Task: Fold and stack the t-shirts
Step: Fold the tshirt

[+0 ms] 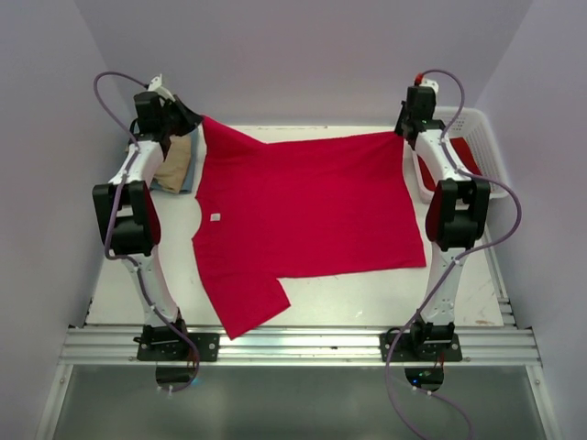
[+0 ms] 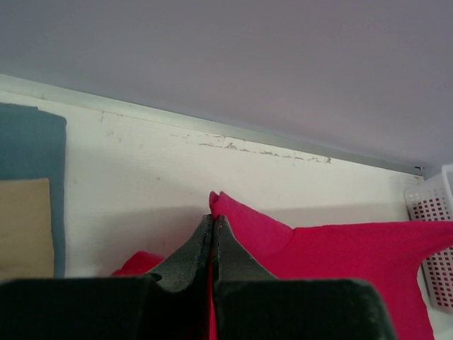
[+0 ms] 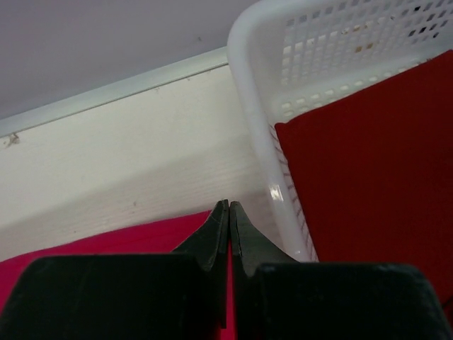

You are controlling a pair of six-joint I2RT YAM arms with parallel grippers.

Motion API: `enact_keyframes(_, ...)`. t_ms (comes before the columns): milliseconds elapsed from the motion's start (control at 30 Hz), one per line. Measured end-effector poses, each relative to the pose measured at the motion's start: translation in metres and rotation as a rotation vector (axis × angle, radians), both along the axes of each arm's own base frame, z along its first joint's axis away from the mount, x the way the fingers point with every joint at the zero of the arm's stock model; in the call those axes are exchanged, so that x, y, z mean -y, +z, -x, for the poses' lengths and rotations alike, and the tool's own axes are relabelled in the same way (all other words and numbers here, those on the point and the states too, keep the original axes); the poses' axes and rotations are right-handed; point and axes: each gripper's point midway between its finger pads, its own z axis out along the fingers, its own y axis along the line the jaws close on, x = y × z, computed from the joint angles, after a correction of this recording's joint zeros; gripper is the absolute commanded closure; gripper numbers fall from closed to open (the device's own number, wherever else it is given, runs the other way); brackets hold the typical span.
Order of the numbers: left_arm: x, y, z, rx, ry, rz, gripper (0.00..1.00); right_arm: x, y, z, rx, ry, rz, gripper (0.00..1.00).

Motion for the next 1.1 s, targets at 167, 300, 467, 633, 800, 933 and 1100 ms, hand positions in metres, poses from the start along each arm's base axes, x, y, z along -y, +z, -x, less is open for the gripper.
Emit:
enact_keyframes(167,0.006,0.002,0.019,-0.019,-0.018,-0.012,1.0,0.005,-0.004,0.02,-0.031,-0.02,0.014,1.0)
enact_keyframes(300,0.013,-0.015,0.046,-0.086,-0.028,-0.022,1.0,0.008,-0.009,0.037,-0.057,-0.035,0.024,1.0)
enact_keyframes(467,0.017,-0.033,0.081,-0.161,-0.026,-0.038,1.0,0.012,-0.022,0.059,-0.101,-0.052,0.037,1.0)
enact_keyframes(633,0.014,-0.032,0.111,-0.187,0.0,-0.057,1.0,0.014,-0.04,0.073,-0.146,-0.069,0.036,1.0)
enact_keyframes(800,0.011,-0.011,0.13,-0.153,0.021,-0.085,1.0,0.015,-0.062,0.087,-0.197,-0.081,0.033,1.0)
enact_keyframes(933,0.012,-0.004,0.144,-0.134,0.022,-0.093,1.0,0.018,-0.069,0.092,-0.217,-0.098,0.039,1.0)
enact_keyframes(1100,0.015,-0.03,0.168,-0.192,0.017,-0.086,1.0,0.018,-0.069,0.093,-0.215,-0.108,0.047,1.0)
